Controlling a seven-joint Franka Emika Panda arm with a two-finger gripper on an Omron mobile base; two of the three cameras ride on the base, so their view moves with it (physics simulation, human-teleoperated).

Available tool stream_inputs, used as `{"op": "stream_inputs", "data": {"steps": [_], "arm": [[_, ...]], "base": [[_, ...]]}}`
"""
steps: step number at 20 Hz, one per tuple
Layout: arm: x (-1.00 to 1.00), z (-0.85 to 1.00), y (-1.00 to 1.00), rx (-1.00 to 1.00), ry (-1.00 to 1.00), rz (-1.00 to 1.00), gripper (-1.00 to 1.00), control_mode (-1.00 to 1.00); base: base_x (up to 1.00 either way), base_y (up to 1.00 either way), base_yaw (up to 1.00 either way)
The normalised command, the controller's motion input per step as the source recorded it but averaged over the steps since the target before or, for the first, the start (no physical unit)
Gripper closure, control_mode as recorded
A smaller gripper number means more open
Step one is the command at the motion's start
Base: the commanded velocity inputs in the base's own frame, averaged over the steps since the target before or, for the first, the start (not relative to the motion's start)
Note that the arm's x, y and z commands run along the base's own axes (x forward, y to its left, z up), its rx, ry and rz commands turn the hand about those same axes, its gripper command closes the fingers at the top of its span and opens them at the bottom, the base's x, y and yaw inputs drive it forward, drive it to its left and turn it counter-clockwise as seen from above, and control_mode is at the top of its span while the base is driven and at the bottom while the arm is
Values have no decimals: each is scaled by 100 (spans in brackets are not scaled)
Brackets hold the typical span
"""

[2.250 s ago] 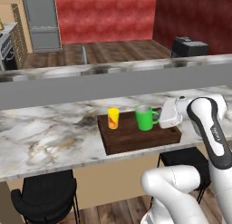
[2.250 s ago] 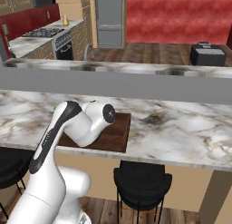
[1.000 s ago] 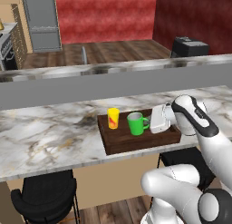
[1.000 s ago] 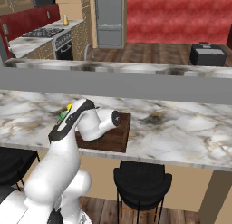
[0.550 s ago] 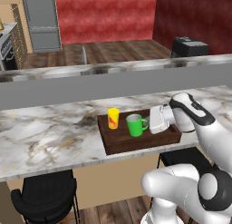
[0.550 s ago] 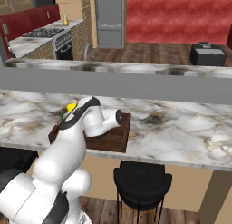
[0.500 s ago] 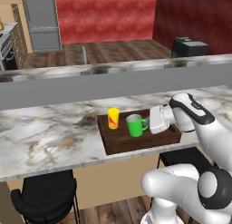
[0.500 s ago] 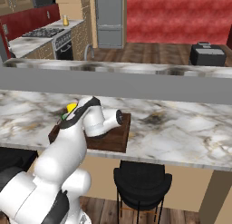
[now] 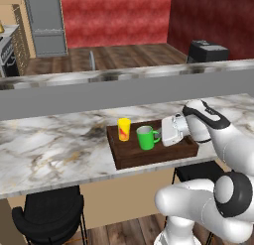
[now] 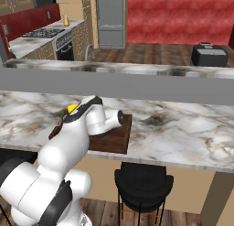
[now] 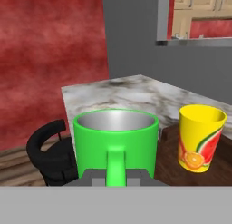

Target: There is a tray on the dining counter. Grab the cup, mug, and pitcher and place them on the tray. The pitcher may be placed next to the tray if it cannot fit the tray.

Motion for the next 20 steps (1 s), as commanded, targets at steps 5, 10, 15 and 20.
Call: {"op": "stream_inputs", "data": {"steps": [5,10,15,20], "arm": [[2,-4,14,0,0,0,100,-100],[0,-9,14,0,0,0,100,-100],[4,-13,12,0,1,0,100,-100],[8,-7,7,0,3,0,100,-100]], "base": [[0,0,0],[0,0,0],[0,0,0],[0,0,0]]}}
